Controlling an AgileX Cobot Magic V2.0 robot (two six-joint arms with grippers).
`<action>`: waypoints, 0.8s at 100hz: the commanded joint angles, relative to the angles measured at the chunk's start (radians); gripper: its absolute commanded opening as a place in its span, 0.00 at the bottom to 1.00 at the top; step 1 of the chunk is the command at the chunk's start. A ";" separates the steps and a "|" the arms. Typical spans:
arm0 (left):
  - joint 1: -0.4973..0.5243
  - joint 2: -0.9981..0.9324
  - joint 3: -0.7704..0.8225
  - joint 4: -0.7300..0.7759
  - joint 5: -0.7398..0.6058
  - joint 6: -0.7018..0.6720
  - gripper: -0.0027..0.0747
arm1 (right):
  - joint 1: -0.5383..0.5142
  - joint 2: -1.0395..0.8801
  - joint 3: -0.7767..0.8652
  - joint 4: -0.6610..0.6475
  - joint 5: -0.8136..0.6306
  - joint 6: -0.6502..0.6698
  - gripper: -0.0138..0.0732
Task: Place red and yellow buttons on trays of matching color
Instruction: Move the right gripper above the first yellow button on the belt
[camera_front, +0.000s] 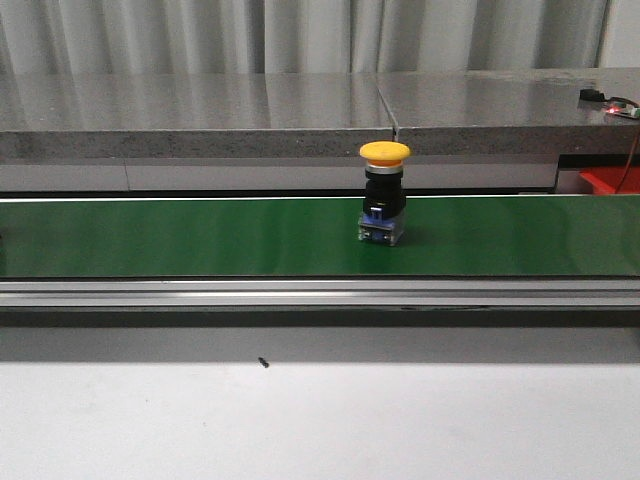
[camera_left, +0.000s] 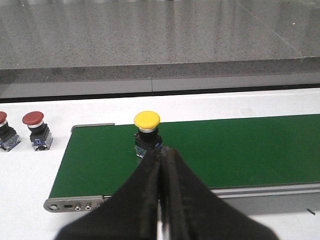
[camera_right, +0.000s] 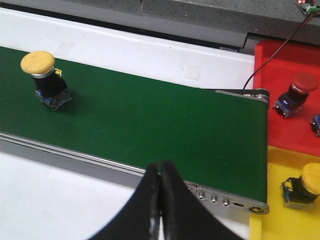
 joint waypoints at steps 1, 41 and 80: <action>-0.006 0.009 -0.025 -0.017 -0.072 -0.003 0.01 | -0.002 0.000 -0.028 0.036 -0.045 -0.006 0.12; -0.006 0.009 -0.025 -0.017 -0.072 -0.003 0.01 | -0.002 0.017 -0.058 0.091 0.001 -0.006 0.89; -0.006 0.009 -0.025 -0.017 -0.072 -0.003 0.01 | 0.024 0.327 -0.239 0.090 0.085 -0.006 0.89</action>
